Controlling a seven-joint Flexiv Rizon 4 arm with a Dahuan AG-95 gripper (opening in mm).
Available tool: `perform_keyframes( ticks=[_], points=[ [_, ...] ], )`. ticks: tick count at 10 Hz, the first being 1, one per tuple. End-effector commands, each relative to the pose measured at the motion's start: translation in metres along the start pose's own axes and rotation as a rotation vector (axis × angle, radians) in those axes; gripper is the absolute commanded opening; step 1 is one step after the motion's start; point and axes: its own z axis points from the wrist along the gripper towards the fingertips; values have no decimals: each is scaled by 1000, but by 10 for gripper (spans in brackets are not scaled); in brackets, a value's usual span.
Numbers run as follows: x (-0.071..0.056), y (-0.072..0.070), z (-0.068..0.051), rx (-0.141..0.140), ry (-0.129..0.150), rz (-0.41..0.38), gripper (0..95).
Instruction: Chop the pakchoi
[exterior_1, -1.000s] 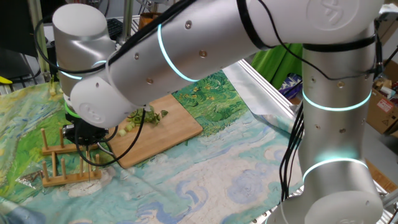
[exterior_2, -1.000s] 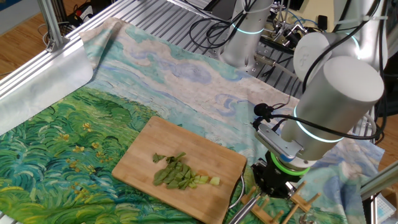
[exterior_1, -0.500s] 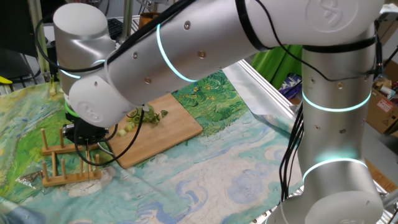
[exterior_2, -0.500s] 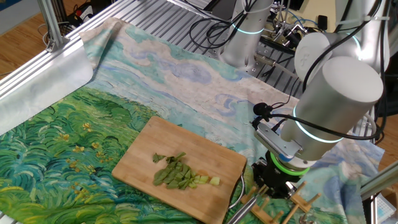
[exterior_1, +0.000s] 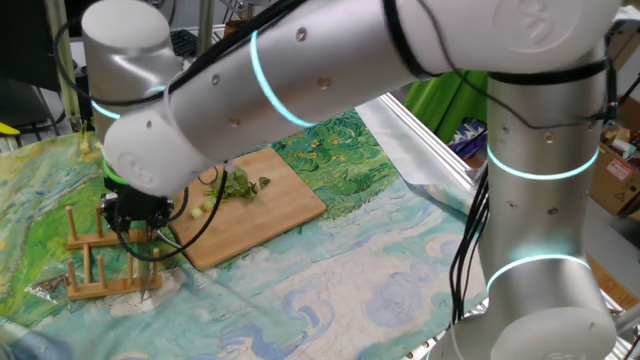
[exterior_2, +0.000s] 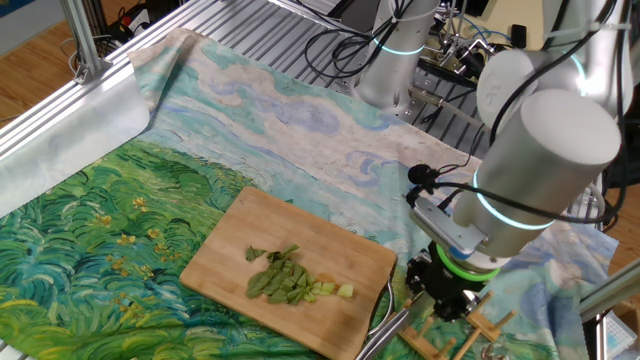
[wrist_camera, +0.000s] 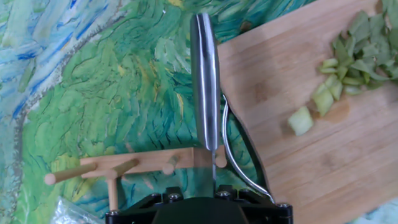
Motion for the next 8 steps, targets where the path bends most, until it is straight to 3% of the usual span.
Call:
perform_keyframes(
  ticks=[1,2,4,6,8],
  points=[
    [2,-5,-14,10,6,-8,190],
    [3,-7,-20,16,10,-13,190],
    [3,-17,-42,-12,43,27,190],
    [1,-29,-58,-10,42,-5,190],
    [-9,-52,-72,-10,44,-51,190]
  ],
)
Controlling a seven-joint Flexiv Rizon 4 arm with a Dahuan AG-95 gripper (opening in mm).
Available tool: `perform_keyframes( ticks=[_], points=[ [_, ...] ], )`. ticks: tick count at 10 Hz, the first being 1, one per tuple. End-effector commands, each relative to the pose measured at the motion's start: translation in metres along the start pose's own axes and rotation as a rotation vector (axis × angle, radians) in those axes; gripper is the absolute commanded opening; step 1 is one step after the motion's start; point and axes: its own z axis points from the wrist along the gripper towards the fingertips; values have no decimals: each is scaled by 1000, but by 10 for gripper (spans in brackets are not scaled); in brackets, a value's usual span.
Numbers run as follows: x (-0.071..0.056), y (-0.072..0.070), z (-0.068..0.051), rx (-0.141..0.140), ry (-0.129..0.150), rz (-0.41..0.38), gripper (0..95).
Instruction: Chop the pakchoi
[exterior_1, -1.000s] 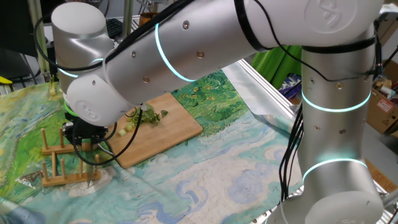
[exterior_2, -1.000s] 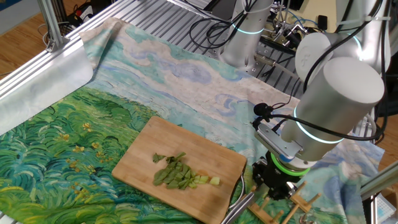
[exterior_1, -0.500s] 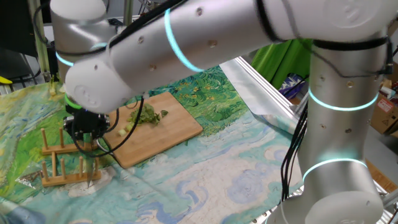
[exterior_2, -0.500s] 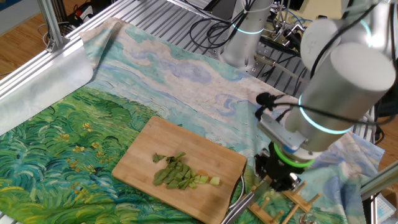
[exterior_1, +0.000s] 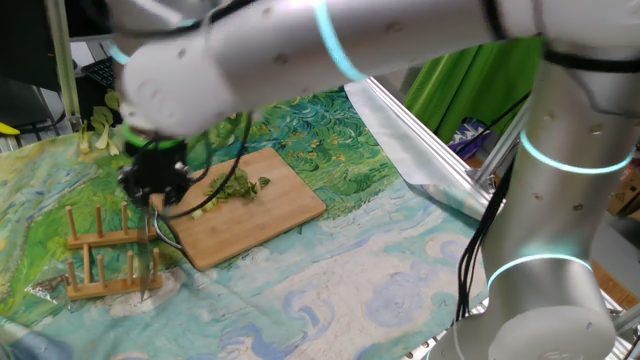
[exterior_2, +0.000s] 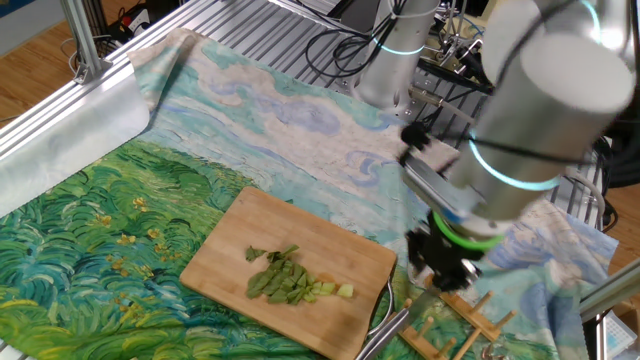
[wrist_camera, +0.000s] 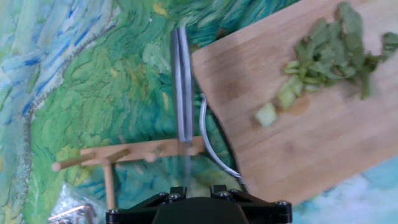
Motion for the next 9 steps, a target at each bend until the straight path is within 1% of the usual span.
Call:
perform_keyframes(
  ticks=[1,2,3,4,5,6,7,8,9],
  points=[
    [-8,-15,-7,13,-11,-65,190],
    [-14,-27,-11,12,-11,-91,190],
    [-25,-44,-13,14,-13,-138,0],
    [-32,-53,-13,18,-17,-163,0],
    [-44,-70,-10,19,-25,-204,0],
    [-50,-82,-9,22,-26,-234,0],
    [-58,-88,-7,24,-28,-257,0],
    [-63,-91,-6,39,-29,-278,0],
    [-71,-94,-3,32,-24,-290,0]
  ],
)
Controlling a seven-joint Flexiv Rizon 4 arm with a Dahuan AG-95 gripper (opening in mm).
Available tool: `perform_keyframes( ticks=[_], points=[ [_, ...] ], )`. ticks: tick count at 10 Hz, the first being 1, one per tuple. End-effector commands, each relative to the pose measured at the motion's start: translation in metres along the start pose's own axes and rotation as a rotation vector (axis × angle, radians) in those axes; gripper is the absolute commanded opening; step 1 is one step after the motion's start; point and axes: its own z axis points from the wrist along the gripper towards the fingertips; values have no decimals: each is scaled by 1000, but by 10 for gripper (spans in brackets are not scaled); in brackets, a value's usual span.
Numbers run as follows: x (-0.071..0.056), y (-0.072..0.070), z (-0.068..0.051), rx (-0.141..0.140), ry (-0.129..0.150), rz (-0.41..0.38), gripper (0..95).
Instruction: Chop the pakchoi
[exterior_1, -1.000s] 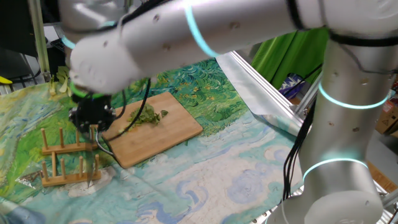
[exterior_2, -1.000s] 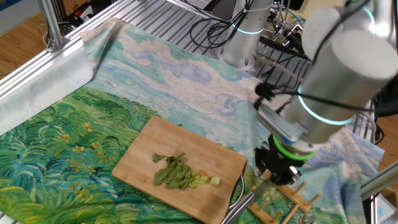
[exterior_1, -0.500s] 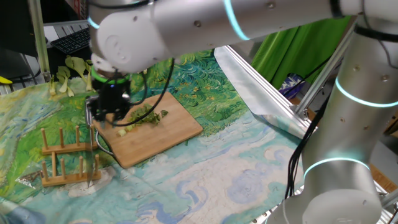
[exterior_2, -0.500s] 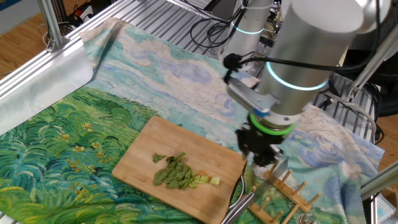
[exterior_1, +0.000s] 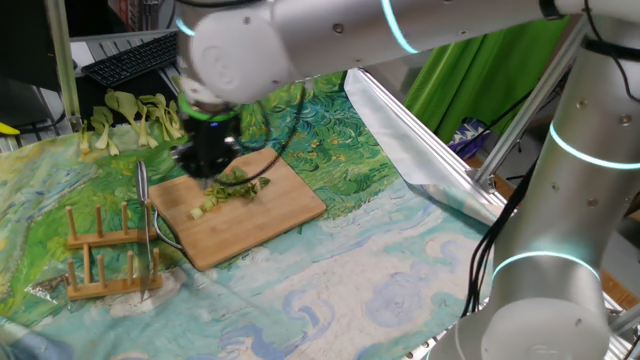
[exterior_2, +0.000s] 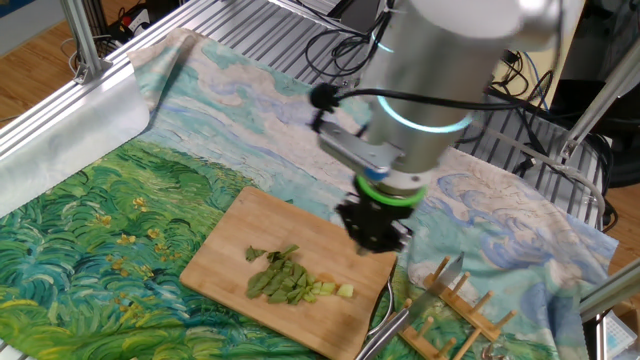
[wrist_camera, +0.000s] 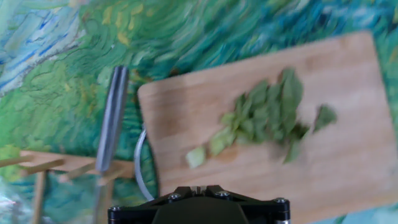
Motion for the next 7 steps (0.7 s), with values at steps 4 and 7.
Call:
perform_keyframes(
  ticks=[4,7],
  points=[
    [-39,-33,8,-26,15,-90,0],
    [-42,-37,10,-35,21,-88,0]
  ],
)
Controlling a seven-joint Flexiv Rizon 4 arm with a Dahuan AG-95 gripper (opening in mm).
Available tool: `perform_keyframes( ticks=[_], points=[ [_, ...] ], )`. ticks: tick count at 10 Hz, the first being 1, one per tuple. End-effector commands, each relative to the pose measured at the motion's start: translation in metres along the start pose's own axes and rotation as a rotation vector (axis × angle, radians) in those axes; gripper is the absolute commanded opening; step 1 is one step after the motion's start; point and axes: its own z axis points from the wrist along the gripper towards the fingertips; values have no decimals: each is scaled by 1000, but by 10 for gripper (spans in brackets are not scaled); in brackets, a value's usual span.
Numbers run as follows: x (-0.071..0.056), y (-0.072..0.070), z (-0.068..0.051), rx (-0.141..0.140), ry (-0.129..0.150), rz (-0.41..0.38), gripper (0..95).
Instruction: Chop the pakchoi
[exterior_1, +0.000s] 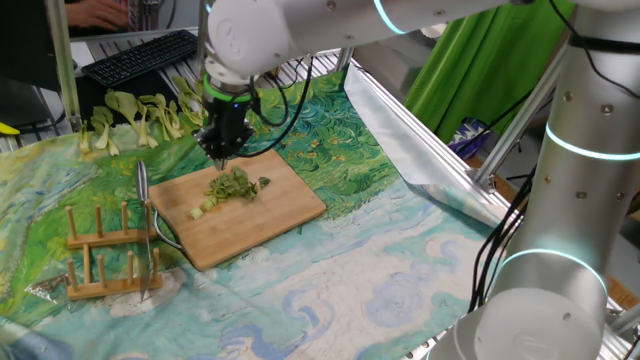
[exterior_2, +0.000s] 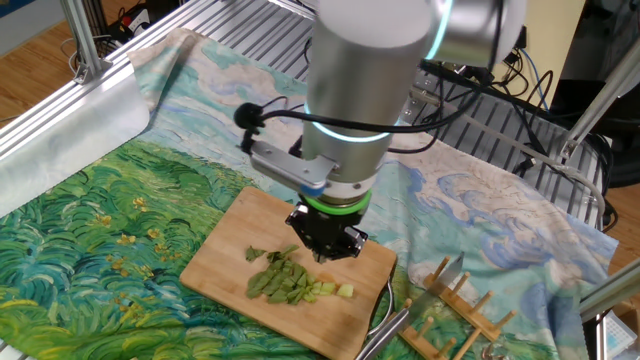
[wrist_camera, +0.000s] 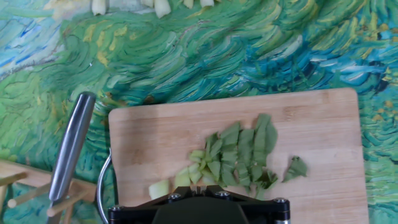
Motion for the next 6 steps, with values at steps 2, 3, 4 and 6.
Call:
perform_keyframes(
  ticks=[2,3,4,6],
  points=[
    [-1,-3,1,-6,1,12,0],
    [-3,-4,2,-5,4,8,0],
    [-3,-5,2,-6,10,11,0],
    [-4,-6,2,-2,27,21,0]
  ],
)
